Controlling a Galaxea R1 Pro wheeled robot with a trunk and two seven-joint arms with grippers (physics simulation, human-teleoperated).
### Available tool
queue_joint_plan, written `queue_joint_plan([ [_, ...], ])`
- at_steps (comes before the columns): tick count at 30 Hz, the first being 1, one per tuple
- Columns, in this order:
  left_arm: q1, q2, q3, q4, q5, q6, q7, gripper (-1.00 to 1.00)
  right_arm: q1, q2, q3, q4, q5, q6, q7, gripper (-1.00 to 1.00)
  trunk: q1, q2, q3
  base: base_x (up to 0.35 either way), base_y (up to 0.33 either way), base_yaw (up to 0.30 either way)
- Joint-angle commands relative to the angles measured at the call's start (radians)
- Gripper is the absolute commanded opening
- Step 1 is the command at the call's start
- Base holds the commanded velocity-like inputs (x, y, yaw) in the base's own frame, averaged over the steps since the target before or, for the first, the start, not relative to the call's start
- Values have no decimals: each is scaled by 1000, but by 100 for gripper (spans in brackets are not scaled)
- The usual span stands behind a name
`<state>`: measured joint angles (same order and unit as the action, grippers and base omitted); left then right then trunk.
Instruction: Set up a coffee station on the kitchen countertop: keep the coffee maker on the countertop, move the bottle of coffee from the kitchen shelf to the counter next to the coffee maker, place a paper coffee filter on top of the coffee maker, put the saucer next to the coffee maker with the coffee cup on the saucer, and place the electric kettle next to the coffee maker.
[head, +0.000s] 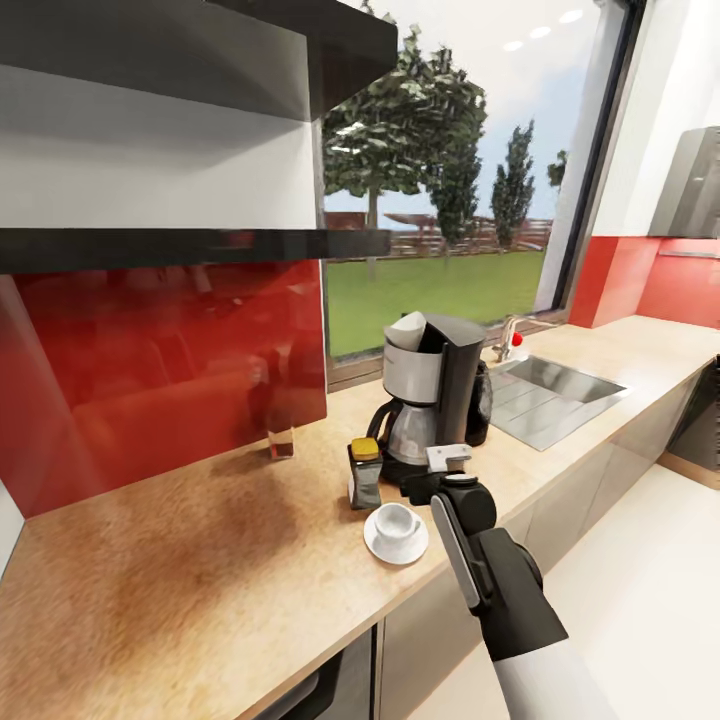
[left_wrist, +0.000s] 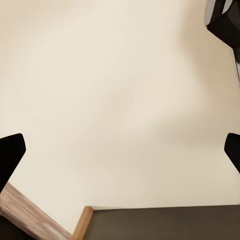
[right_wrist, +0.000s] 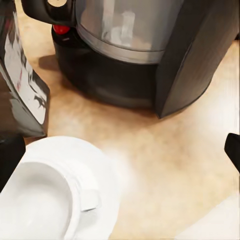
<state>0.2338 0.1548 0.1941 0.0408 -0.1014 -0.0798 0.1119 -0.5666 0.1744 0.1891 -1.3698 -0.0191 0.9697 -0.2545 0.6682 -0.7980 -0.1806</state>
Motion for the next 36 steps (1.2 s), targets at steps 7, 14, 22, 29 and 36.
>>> queue_joint_plan([
  [7, -1, 0, 8, 2, -11, -6, 4, 100, 1, 0, 0, 6, 2, 4, -5, 100, 0, -1, 6, 0, 0, -231],
  [14, -1, -1, 8, 2, -11, -6, 4, 100, 5, -113, -43, 8, 1, 1, -5, 100, 0, -1, 11, -1, 0, -270],
  [22, -1, -2, 10, 2, -11, -6, 5, 100, 8, -122, -117, 8, 1, 1, -5, 100, 0, -1, 17, -162, -110, -274],
  [29, -1, -3, 11, 2, -11, -6, 6, 100, 32, -122, -122, 61, 3, 1, -5, 100, 0, -1, 21, -263, -203, -280],
  [36, -1, -3, 10, 0, -11, -6, 5, 100, 37, -110, -115, 498, -4, -76, -3, 100, 0, -1, 23, -264, -205, -292],
])
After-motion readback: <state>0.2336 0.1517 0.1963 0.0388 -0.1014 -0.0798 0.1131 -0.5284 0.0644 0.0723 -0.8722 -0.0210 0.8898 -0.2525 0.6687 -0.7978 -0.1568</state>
